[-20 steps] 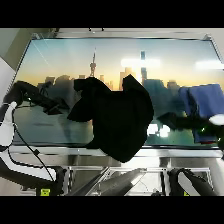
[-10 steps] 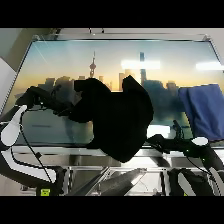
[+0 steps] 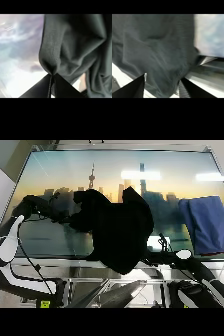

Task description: Fold the shirts.

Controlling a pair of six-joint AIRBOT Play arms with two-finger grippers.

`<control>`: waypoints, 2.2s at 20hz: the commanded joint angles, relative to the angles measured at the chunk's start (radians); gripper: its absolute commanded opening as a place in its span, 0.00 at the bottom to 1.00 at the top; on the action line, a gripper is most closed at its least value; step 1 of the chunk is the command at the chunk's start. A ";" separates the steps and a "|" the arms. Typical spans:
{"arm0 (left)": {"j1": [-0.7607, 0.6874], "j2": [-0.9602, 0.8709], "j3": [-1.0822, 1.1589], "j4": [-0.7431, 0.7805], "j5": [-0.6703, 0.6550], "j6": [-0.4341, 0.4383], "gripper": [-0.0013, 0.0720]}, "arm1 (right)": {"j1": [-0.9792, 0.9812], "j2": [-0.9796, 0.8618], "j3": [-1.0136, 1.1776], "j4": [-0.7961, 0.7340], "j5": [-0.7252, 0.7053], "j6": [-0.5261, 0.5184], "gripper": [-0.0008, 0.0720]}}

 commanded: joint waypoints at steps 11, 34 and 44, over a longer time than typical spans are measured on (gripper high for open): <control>0.141 0.021 0.251 -0.016 0.182 -0.074 0.05 | 0.107 -0.137 0.119 0.245 0.089 -0.335 0.42; 0.354 0.589 0.349 -0.628 0.189 0.126 0.05 | -0.604 0.296 1.116 -0.064 0.557 -0.116 0.04; 0.422 1.026 0.349 -0.211 -0.136 0.033 0.05 | -0.766 0.253 1.548 -0.148 0.554 -0.159 0.04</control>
